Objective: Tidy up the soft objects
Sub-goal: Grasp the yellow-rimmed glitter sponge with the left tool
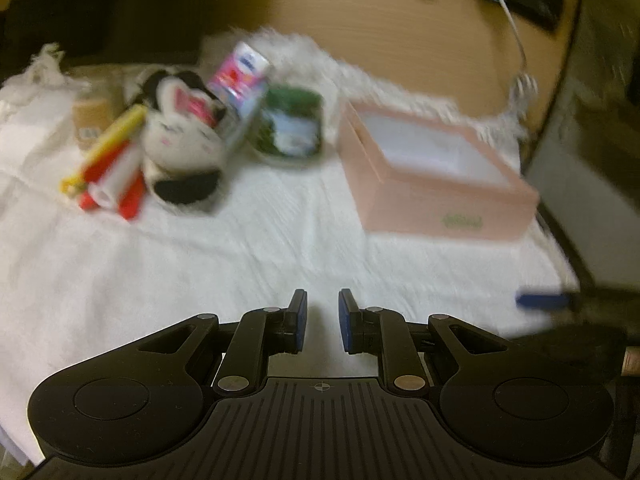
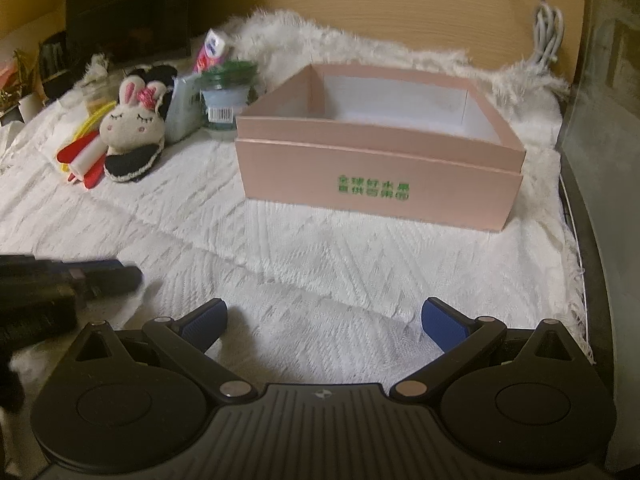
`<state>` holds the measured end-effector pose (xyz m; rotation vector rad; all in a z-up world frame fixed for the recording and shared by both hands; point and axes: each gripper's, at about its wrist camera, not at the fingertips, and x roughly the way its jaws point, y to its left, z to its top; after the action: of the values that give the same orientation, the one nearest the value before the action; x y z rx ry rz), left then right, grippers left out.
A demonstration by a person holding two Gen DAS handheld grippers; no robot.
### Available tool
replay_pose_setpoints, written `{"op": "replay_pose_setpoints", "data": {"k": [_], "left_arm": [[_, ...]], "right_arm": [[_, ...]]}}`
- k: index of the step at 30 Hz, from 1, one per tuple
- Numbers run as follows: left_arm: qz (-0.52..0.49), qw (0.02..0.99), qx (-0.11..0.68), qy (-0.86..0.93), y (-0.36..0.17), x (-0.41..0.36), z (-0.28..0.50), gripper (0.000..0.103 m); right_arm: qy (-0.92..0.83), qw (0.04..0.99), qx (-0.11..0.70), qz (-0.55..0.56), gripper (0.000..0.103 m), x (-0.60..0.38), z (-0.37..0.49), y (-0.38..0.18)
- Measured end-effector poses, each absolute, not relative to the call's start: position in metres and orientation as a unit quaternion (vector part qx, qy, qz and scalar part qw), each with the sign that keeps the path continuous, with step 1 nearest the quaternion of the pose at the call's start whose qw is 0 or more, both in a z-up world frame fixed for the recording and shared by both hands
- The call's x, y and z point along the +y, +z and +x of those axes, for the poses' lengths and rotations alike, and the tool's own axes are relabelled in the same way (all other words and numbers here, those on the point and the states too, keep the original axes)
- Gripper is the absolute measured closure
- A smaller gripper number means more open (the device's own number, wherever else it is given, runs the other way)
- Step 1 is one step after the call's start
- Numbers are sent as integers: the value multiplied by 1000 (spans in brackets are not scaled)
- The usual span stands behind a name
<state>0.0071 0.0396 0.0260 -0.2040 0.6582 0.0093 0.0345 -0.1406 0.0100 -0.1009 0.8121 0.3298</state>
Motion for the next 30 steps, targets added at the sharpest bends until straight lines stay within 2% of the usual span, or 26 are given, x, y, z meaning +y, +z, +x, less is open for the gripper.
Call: {"op": "replay_pose_setpoints", "data": {"k": [4, 6, 10, 13, 19, 26, 29, 30], "left_arm": [[-78, 954, 288, 39, 48, 84, 12, 84], [-73, 949, 298, 77, 57, 113, 22, 84], [-138, 931, 322, 107, 70, 188, 45, 84], [-117, 933, 320, 115, 76, 218, 59, 84], [-28, 949, 314, 24, 79, 222, 87, 84], [82, 946, 312, -40, 56, 194, 93, 81], [114, 944, 310, -23, 47, 197, 97, 77], [121, 945, 305, -19, 46, 199, 99, 69]], "right_arm": [[147, 890, 426, -61, 0, -134, 37, 13], [140, 890, 430, -61, 0, -133, 35, 13], [140, 879, 451, -65, 0, -130, 42, 16], [151, 878, 452, -52, 0, -120, 48, 25], [156, 908, 381, -77, 0, -59, 58, 51], [165, 903, 380, -114, 0, 0, 65, 54], [154, 906, 380, -106, 0, 9, 64, 55], [148, 908, 378, -101, 0, 11, 63, 55]]}}
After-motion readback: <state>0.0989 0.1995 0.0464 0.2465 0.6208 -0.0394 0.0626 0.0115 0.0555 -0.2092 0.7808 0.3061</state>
